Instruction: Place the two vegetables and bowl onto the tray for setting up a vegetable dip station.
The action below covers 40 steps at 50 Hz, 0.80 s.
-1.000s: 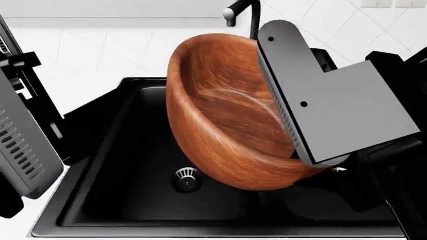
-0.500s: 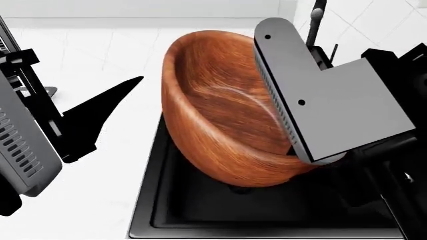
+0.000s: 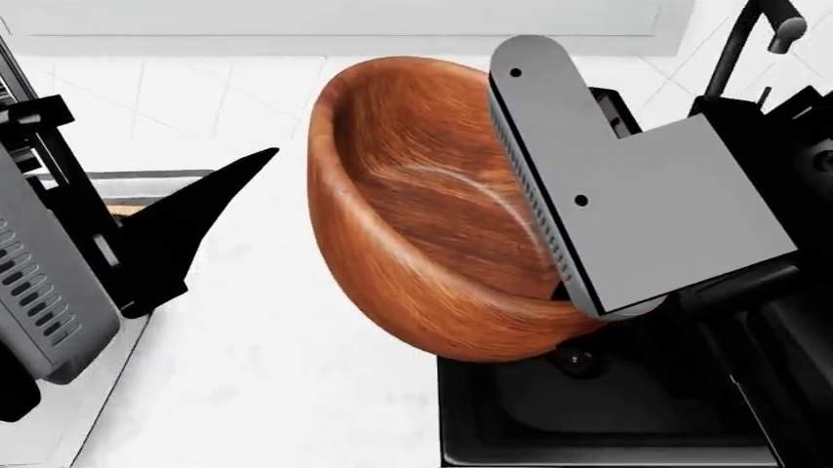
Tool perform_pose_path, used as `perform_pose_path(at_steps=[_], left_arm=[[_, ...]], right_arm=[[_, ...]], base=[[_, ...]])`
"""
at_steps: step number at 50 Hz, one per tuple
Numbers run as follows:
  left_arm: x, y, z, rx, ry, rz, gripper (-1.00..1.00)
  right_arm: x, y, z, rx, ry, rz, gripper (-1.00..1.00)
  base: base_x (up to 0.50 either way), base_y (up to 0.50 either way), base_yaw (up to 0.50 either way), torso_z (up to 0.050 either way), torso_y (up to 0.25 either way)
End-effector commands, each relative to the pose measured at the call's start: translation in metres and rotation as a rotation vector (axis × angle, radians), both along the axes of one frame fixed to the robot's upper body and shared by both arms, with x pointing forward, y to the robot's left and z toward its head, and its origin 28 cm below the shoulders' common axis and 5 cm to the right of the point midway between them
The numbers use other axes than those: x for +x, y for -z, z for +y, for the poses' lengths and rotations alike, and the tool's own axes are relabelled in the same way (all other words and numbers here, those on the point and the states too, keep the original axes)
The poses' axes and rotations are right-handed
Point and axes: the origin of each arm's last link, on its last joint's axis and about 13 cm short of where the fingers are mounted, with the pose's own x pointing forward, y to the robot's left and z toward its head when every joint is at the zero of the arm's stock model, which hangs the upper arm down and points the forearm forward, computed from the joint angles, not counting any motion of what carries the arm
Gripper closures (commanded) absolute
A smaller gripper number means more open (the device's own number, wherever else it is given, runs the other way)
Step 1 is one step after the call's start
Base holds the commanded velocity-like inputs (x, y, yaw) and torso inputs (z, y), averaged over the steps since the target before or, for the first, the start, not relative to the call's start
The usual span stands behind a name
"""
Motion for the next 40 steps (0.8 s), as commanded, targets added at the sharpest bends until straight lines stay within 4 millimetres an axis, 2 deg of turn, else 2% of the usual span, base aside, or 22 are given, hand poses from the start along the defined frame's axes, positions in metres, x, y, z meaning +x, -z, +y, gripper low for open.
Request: perform_pose_path(at_steps=[1, 40], left_arm=[[-0.0001, 0.0002, -0.0001, -0.001, 0.000, -0.001, -1.00], [0.0002, -0.0025, -0.0007, -0.001, 0.003, -0.010, -1.00]], right_arm=[[0.0002, -0.0010, -0.0001, 0.014, -0.010, -0.025, 1.00], [0.0049, 0.0008, 0.0013, 0.037, -0.052, -0.057, 1.00]], base=[[0.00, 0.50, 0.00, 0.000, 0.000], [0.00, 0.50, 0.00, 0.000, 0.000]])
